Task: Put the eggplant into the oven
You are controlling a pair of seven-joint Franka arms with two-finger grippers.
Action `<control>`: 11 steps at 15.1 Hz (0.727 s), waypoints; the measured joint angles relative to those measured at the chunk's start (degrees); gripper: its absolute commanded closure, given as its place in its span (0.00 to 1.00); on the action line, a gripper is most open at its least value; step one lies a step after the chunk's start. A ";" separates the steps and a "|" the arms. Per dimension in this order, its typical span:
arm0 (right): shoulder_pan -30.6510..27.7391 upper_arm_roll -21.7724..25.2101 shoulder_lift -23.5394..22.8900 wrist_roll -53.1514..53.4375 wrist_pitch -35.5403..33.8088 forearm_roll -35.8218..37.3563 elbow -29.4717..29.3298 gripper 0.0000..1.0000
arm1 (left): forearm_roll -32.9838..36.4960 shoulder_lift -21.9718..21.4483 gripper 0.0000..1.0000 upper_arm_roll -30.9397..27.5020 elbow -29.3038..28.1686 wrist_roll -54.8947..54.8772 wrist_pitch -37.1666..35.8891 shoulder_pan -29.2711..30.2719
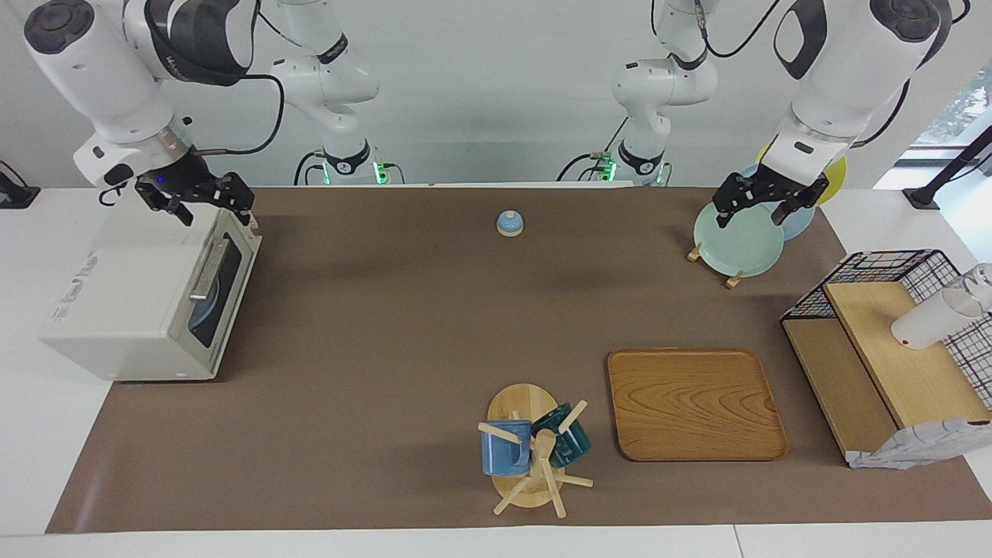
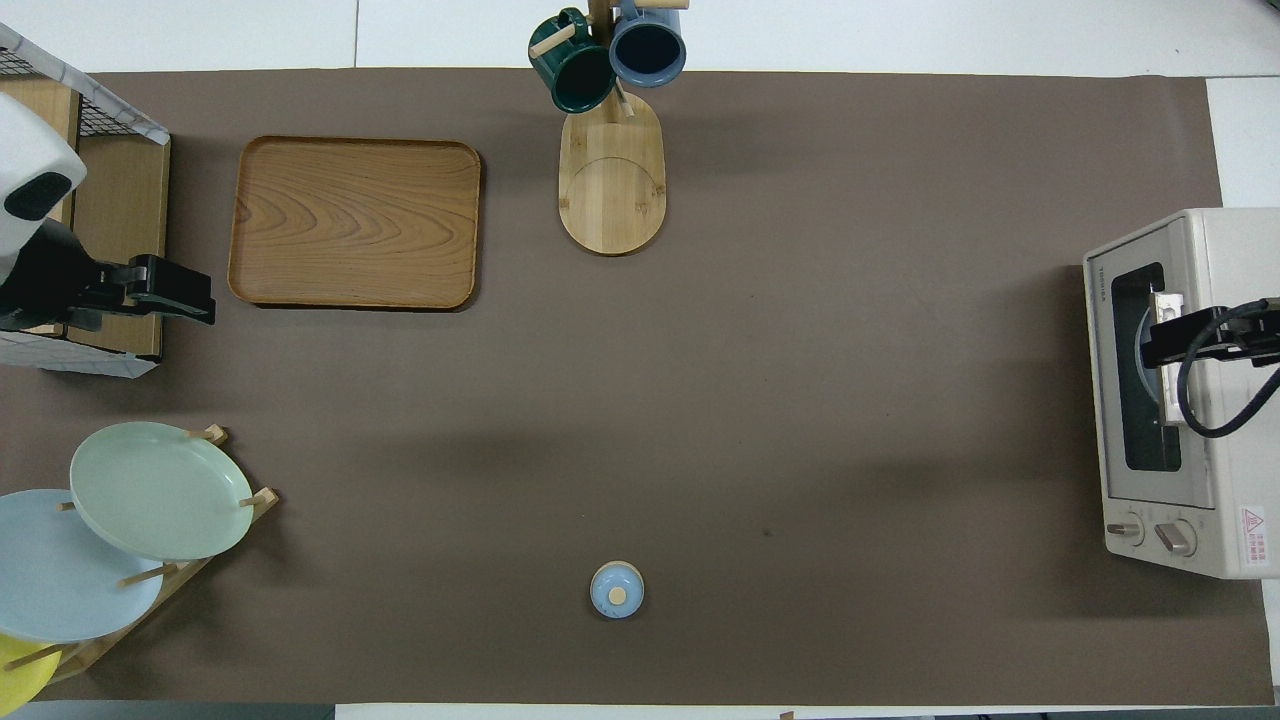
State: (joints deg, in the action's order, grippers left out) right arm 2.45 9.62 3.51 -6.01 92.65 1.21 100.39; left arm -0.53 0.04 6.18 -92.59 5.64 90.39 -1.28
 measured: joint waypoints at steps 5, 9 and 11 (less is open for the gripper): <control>-0.12 0.11 0.72 0.00 -0.01 0.00 -1.10 0.00 | 0.00 0.00 0.00 0.00 0.00 0.00 0.00 0.00; -0.14 0.13 0.75 0.02 0.00 0.00 -1.11 0.00 | 0.00 0.00 0.00 0.00 0.00 0.00 0.00 0.00; -0.18 0.13 0.75 0.02 0.01 -0.02 -1.32 0.00 | 0.00 0.00 0.00 0.00 0.00 0.00 0.00 0.00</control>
State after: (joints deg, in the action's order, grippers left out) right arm 2.28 9.75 4.27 -5.99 92.66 1.19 99.07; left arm -0.53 0.04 6.18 -92.59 5.64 90.39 -1.28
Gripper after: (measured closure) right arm 0.000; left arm 0.000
